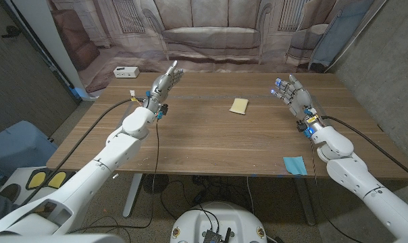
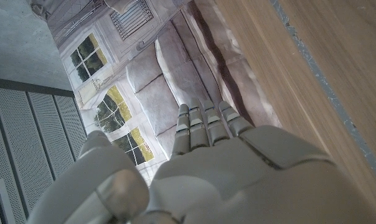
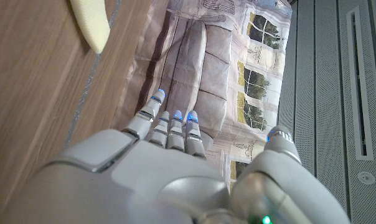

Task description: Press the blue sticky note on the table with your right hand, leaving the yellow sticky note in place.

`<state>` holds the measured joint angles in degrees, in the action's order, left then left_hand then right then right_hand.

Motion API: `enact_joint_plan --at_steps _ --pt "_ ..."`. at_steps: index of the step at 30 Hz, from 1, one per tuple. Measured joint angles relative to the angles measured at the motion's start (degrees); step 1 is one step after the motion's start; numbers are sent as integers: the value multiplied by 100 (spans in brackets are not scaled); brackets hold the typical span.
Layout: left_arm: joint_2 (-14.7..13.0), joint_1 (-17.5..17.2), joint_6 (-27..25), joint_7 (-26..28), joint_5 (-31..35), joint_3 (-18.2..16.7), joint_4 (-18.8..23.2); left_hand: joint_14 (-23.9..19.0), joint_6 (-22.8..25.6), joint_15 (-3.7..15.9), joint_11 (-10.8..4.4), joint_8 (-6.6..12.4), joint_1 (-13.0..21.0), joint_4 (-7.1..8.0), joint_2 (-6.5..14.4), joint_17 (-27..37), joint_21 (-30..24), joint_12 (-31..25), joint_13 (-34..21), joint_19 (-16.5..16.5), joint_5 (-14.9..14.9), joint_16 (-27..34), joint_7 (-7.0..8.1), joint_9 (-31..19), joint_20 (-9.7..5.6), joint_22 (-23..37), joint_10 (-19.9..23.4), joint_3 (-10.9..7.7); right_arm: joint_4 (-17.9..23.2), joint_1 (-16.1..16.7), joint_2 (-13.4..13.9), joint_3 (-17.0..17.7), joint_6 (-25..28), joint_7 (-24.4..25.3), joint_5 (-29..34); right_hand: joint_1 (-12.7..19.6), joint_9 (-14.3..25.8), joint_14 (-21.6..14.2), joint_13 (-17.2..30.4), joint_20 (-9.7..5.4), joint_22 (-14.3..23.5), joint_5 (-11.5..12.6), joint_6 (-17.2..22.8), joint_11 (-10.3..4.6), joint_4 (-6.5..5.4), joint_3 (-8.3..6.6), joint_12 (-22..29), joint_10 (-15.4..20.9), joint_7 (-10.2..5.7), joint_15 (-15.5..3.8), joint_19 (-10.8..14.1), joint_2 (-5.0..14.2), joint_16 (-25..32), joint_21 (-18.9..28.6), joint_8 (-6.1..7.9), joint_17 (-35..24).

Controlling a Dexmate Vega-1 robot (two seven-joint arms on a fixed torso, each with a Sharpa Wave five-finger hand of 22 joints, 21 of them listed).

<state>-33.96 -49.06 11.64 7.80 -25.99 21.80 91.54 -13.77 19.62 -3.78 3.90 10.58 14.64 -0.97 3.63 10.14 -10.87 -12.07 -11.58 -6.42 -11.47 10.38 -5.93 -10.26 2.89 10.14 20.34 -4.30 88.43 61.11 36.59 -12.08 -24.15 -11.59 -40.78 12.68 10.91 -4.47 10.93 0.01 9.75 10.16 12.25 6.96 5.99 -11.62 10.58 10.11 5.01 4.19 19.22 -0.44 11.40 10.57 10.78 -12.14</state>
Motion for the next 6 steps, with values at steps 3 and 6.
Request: enact_joint_plan --at_steps 3,6 --pt "-9 -23 0 8 -15 -23 -2 0 0 0 0 0 0 0 0 0 0 0 0 0 0 -3 0 0 0 0 0 0 -170 -155 -50 -98 -13 -146 -84 0 0 0 0 22 0 0 0 0 0 0 0 0 0 0 -21 0 0 0 0 0" --pt "6 -24 17 6 -47 -37 -60 0 1 0 -22 0 0 0 0 0 0 0 0 0 0 -3 0 0 0 0 -21 0 -296 -264 -98 -169 -13 -193 -136 -31 0 0 0 21 0 0 0 0 -10 10 0 0 0 0 -21 -31 0 0 0 0"
